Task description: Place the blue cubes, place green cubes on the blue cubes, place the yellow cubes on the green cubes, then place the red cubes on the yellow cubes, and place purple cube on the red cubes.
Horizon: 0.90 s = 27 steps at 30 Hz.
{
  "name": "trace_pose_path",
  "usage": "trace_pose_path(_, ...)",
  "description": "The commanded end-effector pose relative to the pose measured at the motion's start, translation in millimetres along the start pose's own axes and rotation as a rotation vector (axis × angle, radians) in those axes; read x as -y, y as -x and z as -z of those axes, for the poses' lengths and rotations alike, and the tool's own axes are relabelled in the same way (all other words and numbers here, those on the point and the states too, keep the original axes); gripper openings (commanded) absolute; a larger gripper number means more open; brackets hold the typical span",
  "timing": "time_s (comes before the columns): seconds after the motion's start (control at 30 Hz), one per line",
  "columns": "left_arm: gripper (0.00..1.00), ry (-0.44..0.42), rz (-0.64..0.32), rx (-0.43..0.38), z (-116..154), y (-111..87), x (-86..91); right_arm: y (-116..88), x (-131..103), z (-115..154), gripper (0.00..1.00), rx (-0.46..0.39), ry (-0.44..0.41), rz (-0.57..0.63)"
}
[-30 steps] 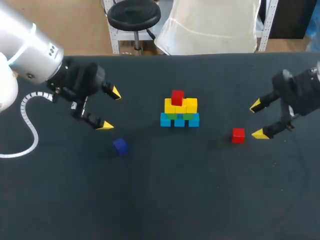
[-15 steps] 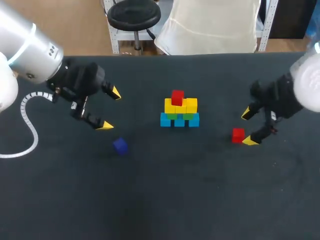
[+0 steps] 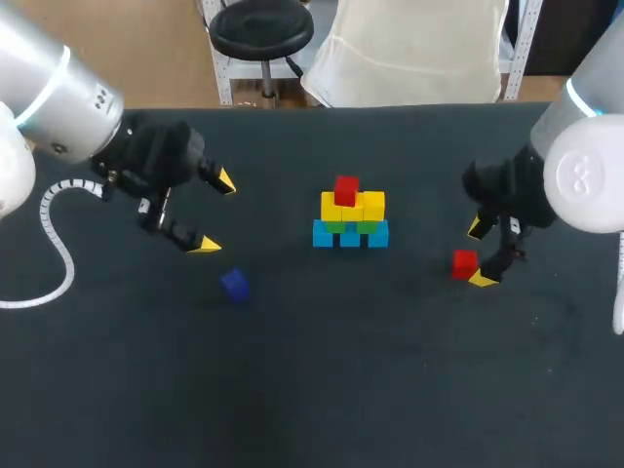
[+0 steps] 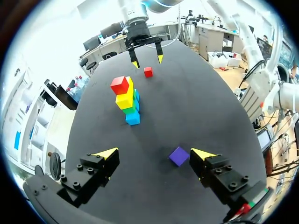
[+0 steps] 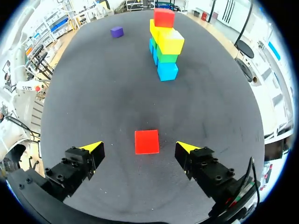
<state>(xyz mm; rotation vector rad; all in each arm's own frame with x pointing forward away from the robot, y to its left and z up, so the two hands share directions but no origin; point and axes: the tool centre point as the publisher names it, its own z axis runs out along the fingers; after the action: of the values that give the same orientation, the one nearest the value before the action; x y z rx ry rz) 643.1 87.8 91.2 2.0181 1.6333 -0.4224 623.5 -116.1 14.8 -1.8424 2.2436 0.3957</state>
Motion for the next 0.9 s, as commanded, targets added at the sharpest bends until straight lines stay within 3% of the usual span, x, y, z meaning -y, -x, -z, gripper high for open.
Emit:
trace_pose_path(0.03, 1.00, -0.001, -0.003, 0.003, -0.2, -1.3, -0.6, 1.3, 0.5, -3.4, 1.00, -0.017, 0.005, -0.011)
trace_pose_path(0.37, 1.00, -0.001, -0.003, 0.003, -0.2, -1.3, -0.6, 2.8, -0.5, -9.9, 1.00, -0.107, 0.015, 0.026)
trace_pose_path(0.87, 1.00, -0.001, -0.003, 0.003, -0.2, -1.3, -0.6, 1.8, 0.5, -12.6, 1.00, -0.123, 0.028, 0.028)
trace_pose_path(0.9, 1.00, -0.001, -0.003, 0.003, -0.2, -1.3, -0.6, 1.8, 0.6, -12.6, 0.95, -0.123, 0.027, 0.028)
